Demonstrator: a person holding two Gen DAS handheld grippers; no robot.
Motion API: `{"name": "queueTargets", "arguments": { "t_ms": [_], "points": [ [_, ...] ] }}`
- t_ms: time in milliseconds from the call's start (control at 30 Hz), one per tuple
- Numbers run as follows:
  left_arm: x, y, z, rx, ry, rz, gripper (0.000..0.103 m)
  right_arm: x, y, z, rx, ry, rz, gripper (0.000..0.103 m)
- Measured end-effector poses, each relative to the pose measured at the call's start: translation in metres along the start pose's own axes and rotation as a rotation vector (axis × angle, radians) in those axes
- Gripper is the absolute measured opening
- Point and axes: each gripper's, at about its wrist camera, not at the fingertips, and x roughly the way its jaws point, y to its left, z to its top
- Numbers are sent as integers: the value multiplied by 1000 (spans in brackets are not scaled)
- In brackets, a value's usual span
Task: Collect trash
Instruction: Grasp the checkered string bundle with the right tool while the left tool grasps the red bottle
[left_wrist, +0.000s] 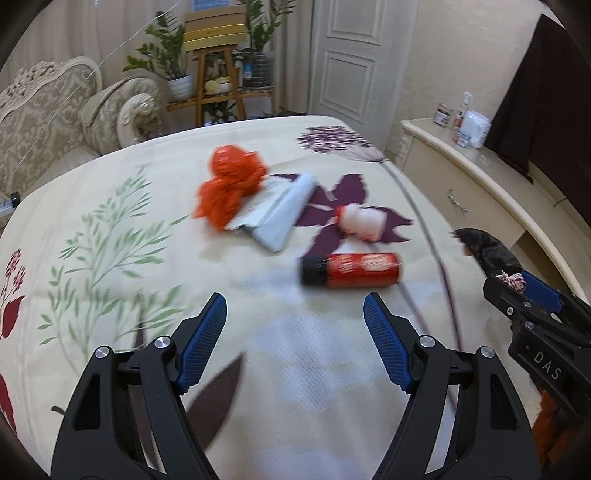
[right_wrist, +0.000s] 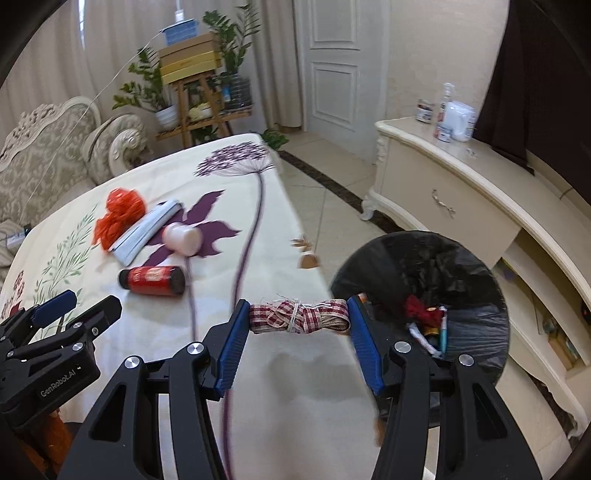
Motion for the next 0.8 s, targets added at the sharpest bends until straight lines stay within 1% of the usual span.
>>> {"name": "queueTargets", "arguments": {
  "t_ms": [233, 333, 400, 433, 467, 633, 800],
  "points": [
    [15, -31, 15, 16, 3, -12, 75, 2, -24, 2, 37, -9, -5, 53],
    [25, -39, 20, 21, 8, 2, 75, 4, -33, 2, 52, -8, 0, 53],
    [31, -40, 21, 27, 17, 15, 76, 6, -36, 2, 59, -7, 5, 53],
    [32, -40, 20, 28, 18, 22, 79, 7, -37, 1, 61, -6, 7, 53],
    [35, -39, 20, 29, 19, 32, 80, 8, -37, 1, 63, -4, 10, 53],
    [46, -32, 20, 18, 65, 17, 80, 14, -38, -1, 66, 6, 20, 53],
    [46, -34, 21, 37, 56, 3, 79, 17, -39, -1, 68, 12, 23, 53]
  ]
}}
